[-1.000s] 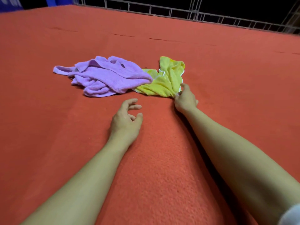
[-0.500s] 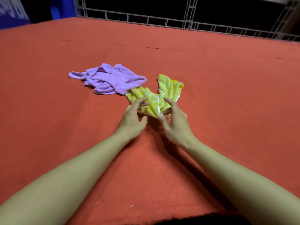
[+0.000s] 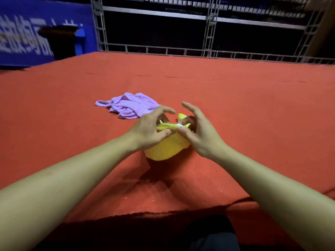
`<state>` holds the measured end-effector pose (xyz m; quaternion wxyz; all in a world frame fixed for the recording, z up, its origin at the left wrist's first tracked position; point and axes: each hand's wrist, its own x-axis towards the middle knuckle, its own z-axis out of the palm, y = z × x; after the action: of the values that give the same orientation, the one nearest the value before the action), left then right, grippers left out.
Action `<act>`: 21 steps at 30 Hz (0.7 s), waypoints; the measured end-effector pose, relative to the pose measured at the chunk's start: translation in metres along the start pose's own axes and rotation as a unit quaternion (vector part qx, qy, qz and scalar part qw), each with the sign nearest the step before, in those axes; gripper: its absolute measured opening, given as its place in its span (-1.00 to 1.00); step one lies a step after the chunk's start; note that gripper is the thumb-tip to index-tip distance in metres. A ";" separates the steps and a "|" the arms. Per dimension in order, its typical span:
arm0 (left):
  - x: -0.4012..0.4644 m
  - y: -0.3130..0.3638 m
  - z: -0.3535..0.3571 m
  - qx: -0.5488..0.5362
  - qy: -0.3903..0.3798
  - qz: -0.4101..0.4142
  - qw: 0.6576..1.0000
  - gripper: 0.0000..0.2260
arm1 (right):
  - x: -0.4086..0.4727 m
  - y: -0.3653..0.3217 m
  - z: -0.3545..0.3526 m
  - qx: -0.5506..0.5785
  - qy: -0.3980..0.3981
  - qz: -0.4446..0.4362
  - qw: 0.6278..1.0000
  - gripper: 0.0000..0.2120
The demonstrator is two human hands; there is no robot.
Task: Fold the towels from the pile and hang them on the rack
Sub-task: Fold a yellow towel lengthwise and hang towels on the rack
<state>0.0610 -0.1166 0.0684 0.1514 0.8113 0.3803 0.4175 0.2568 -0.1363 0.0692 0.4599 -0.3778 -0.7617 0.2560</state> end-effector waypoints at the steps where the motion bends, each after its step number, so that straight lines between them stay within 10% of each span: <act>1: 0.003 0.008 -0.008 0.013 0.012 0.013 1.000 -0.61 | 0.003 -0.007 -0.004 0.003 0.005 0.000 1.000 -0.37; 16: 0.013 0.059 -0.104 0.276 0.154 -0.154 0.936 -0.73 | 0.033 -0.060 -0.008 -0.046 0.061 -0.014 0.997 -0.45; 21: -0.001 0.043 -0.129 0.126 0.081 -0.123 0.981 -0.67 | 0.044 -0.065 -0.019 -0.039 0.032 -0.009 0.999 -0.38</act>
<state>-0.0203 -0.1555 0.1701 0.0674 0.7345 0.5375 0.4086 0.2387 -0.1380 0.1473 0.4715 -0.3965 -0.7592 0.2101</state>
